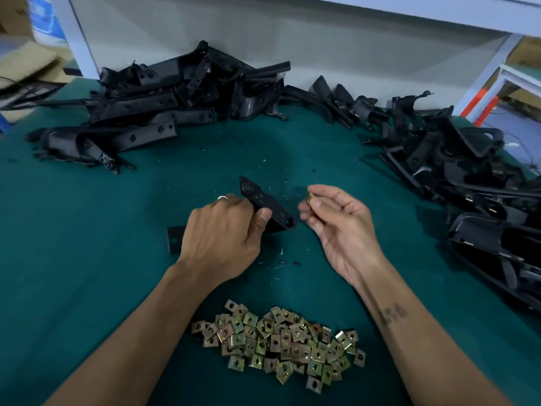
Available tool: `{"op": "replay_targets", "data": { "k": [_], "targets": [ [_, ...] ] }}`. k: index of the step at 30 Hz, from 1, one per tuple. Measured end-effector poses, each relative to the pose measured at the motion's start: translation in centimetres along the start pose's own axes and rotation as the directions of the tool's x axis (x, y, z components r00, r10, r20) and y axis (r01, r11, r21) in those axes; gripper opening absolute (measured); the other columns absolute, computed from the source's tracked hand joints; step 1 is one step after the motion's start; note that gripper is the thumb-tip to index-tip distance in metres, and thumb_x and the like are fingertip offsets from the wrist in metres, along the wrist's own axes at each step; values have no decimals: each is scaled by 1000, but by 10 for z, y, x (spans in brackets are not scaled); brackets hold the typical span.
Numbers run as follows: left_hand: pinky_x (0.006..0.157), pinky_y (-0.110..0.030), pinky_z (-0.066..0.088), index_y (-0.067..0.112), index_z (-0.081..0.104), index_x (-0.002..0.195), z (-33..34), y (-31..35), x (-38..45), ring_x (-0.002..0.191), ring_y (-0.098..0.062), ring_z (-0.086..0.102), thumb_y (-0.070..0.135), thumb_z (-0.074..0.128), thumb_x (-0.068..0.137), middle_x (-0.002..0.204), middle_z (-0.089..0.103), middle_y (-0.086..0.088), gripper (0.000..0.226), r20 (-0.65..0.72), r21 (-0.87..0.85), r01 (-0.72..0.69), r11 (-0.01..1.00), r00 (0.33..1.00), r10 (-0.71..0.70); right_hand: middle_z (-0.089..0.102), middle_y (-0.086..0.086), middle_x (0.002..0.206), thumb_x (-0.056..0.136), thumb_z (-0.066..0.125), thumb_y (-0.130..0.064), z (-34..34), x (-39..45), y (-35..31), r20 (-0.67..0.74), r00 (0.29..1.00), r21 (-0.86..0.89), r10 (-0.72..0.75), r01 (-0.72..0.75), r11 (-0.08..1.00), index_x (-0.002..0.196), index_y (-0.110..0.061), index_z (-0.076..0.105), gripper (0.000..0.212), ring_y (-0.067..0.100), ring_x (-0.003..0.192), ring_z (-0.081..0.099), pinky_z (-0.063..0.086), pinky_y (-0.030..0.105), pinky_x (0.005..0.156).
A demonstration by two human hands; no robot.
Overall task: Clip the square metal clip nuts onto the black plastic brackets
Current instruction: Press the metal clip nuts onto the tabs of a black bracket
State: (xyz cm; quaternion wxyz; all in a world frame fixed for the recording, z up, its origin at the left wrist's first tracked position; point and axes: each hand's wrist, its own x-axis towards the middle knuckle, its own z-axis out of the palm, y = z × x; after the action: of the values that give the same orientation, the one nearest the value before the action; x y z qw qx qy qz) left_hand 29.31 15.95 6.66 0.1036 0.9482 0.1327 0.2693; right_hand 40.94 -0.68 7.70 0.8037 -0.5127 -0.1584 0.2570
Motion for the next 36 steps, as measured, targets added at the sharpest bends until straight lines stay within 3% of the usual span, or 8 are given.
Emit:
{"op": "replay_targets", "data": {
  "k": [3,10,14,19,23,28,32,36],
  "targets": [
    [47,-29,28,18,42,66,2,-3,1,58,-20,35,51,25,101,66,50,2,51,-5,1,25,1000,1000,-25,73,13,83,90,65,7,14,12,11,-37,999,2,-35,35,999,95,-3,74,14,21,80,72,56,23,73],
    [50,-33,29,21,40,70,2,-10,2,62,-26,48,56,19,100,72,52,0,50,31,-13,38,999,999,-37,70,12,86,92,58,11,9,14,14,77,997,-135,0,10,991,89,-7,80,28,17,69,59,48,23,63],
    [51,-32,29,21,50,78,2,-9,1,68,-25,53,60,22,100,75,56,3,53,40,-4,20,1000,999,-20,70,11,87,90,63,11,8,17,15,56,998,-123,24,-17,992,98,-5,79,24,19,79,64,54,22,73],
    [52,-32,33,20,58,83,1,-7,1,72,-24,56,60,23,99,77,59,3,57,50,-6,13,1000,999,-13,71,2,82,96,54,11,11,18,18,39,999,-127,32,-27,992,89,-8,73,28,15,81,66,54,24,82],
    [53,-32,32,20,59,85,1,-6,1,74,-25,56,62,20,100,79,61,2,59,55,17,18,1000,998,-19,68,2,85,102,48,8,12,17,17,81,996,-138,29,-18,990,93,-8,66,26,13,80,64,53,23,75],
    [52,-32,32,19,58,80,1,-6,1,68,-30,57,62,26,97,76,60,0,56,34,12,43,999,998,-44,74,0,80,94,62,7,11,15,18,86,991,-279,-100,121,953,94,-10,72,20,9,78,67,50,20,63],
    [54,-33,32,19,61,83,1,-7,2,71,-32,58,65,25,95,77,61,-1,60,45,14,64,998,997,-65,77,9,83,83,78,1,8,13,14,44,991,-227,-129,136,964,88,-15,78,17,17,79,72,54,21,68],
    [54,-33,31,18,63,86,1,-6,2,72,-31,57,65,24,95,78,61,-1,62,52,25,58,998,997,-59,77,5,84,84,77,2,10,13,16,45,991,-237,-123,130,963,87,-17,82,20,12,79,69,53,18,71]
  ]
}}
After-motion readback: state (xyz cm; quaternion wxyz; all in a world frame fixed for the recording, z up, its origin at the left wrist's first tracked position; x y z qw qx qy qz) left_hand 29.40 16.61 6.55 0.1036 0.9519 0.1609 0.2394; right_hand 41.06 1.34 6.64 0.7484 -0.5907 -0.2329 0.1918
